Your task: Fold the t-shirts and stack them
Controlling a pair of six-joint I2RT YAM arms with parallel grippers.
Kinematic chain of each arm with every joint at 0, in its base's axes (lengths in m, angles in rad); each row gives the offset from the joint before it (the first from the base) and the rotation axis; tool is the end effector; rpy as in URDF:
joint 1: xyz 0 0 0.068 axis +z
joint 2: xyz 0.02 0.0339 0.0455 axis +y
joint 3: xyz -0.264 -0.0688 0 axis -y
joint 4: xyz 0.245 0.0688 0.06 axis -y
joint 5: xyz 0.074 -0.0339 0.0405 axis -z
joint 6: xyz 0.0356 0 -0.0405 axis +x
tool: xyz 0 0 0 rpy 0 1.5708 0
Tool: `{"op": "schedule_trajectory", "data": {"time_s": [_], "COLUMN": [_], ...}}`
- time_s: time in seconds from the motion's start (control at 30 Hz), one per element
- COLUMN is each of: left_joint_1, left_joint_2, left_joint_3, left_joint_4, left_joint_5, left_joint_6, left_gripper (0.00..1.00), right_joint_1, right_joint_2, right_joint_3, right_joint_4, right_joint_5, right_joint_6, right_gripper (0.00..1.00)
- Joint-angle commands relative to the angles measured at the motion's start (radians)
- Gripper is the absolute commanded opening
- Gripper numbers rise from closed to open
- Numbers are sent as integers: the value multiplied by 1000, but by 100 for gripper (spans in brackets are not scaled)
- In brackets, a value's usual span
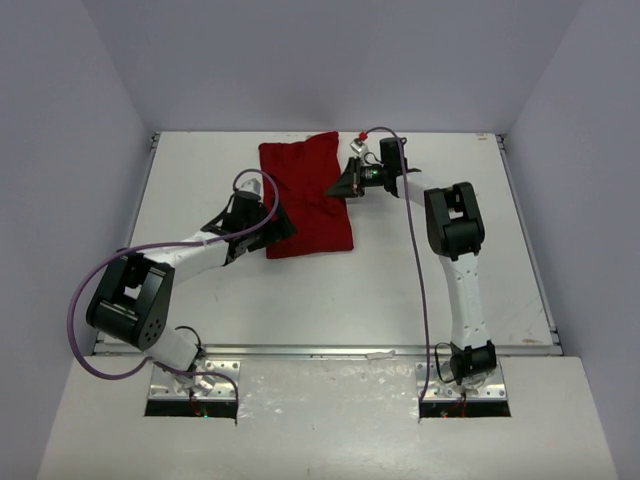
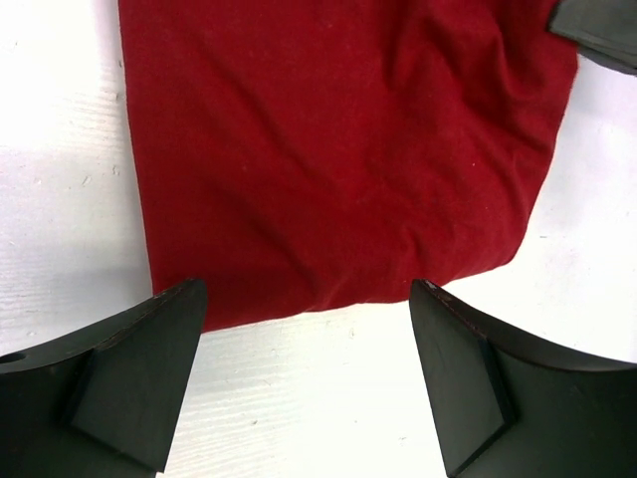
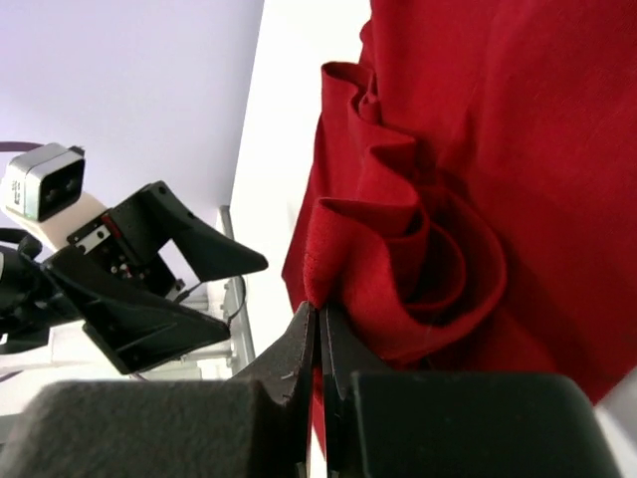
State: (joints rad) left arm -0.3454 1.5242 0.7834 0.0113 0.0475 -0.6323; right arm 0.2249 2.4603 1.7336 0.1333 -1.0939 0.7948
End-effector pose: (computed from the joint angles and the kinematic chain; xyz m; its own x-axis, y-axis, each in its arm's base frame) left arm 0.2917 -0.1068 0.1831 -0.7254 -0.3664 -0.5827 -0.0710 0.8819 -0.4661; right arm 0.5027 0.1474 0.1113 -0.9673 0.1148 -0.2261 -0.1856 0.2874 0.9397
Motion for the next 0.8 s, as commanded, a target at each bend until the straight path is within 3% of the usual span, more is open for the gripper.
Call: {"op": "schedule_trajectory", "data": {"time_s": [0.0, 0.17, 0.4, 0.47, 0.5, 0.57, 0.63, 0.77], "left_joint_1": [9, 11, 13, 11, 11, 13, 11, 11], "left_joint_2": [2, 13, 22, 21, 21, 17, 13, -15], "left_joint_3": [2, 7, 5, 5, 7, 8, 7, 2], "left_joint_4": [47, 49, 59, 65, 67, 68, 67, 68], "left_joint_5": [3, 3, 9, 15, 17, 22, 20, 14], "left_joint_6": [14, 28, 28, 28, 28, 29, 29, 34], "left_gripper": [81, 81, 81, 81, 81, 81, 81, 81], "right_joint_1": [-9, -33, -55, -64, -67, -68, -68, -70], "right_joint_2": [68, 109, 114, 91, 85, 65, 48, 0], "right_joint_3": [46, 15, 22, 3, -2, -11, -5, 7], "right_joint_4": [14, 45, -83, -64, -70, -106, -159, -254], "right_joint_5": [-31, -24, 32, 37, 46, 74, 103, 184], "right_joint_6": [23, 43, -57, -54, -68, -92, -130, -227], "right_gripper": [1, 1, 3, 13, 22, 28, 45, 48]}}
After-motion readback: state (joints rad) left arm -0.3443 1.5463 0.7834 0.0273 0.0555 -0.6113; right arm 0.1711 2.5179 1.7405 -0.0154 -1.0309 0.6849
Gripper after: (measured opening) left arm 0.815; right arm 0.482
